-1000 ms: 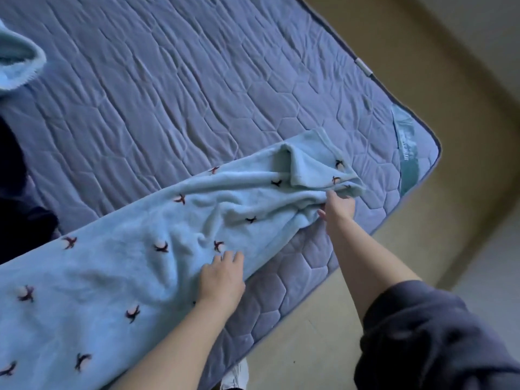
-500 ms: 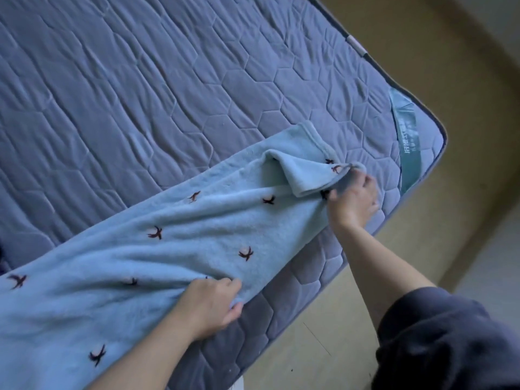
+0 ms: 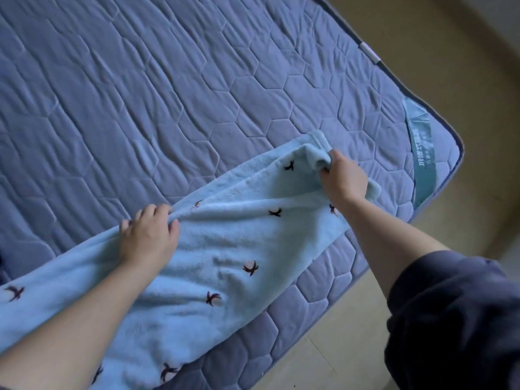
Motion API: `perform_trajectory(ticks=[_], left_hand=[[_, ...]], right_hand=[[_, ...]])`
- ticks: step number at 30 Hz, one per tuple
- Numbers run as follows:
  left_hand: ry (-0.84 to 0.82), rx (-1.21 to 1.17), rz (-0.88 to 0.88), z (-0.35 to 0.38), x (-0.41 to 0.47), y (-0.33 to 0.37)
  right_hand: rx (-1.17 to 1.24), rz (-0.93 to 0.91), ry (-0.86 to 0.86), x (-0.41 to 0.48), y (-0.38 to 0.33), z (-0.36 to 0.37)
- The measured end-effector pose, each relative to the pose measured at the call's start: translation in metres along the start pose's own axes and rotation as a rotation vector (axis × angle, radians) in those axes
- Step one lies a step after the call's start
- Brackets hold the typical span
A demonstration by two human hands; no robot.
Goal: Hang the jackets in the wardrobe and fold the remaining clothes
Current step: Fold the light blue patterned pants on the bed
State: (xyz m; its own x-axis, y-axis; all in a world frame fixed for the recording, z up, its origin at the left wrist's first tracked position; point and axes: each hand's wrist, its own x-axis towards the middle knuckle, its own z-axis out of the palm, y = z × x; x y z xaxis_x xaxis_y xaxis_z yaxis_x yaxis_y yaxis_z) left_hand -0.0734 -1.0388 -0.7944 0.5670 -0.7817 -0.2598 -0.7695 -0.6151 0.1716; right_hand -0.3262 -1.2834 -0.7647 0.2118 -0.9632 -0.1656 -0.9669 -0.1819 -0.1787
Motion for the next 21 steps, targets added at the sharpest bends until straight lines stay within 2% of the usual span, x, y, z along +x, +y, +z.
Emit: perform_trajectory(ticks=[2,4,6,9,11,12,14,15,16,18,21], left_hand=[[-0.060,0.008,0.076,-0.005,0.004,-0.010],[-0.024,-0.007,0.112,-0.011,0.005,-0.014],[0.047,-0.039,0.024,-0.017,0.011,-0.012],[0.127,-0.039,-0.069,-0.017,0.019,-0.008],[0.155,-0.027,0.046,-0.013,0.015,0.001],[0.160,-0.013,0.149,-0.008,0.009,0.009],[0.148,0.046,0.368,0.007,-0.007,0.023],[0.100,0.103,0.434,0.016,-0.012,0.026],[0.011,0.179,0.456,0.024,-0.016,0.027],[-0.121,0.324,0.433,0.041,-0.017,0.023],[-0.141,0.411,0.411,0.049,-0.019,0.016]], right_hand=[[0.050,0.085,-0.007,0.014,-0.005,-0.003],[0.126,0.146,0.029,0.026,-0.010,-0.007],[0.180,0.191,0.083,0.039,-0.014,-0.011],[-0.010,0.216,0.093,0.042,-0.017,-0.012],[-0.094,0.101,0.119,0.025,-0.022,-0.004],[-0.122,-0.029,0.117,0.012,-0.024,0.004],[-0.211,-0.281,0.007,-0.014,-0.027,0.024],[-0.265,-0.332,-0.083,-0.025,-0.026,0.035],[-0.294,-0.310,-0.182,-0.031,-0.023,0.045],[-0.289,-0.154,-0.320,-0.036,-0.015,0.061],[-0.290,-0.068,-0.293,-0.046,-0.018,0.066]])
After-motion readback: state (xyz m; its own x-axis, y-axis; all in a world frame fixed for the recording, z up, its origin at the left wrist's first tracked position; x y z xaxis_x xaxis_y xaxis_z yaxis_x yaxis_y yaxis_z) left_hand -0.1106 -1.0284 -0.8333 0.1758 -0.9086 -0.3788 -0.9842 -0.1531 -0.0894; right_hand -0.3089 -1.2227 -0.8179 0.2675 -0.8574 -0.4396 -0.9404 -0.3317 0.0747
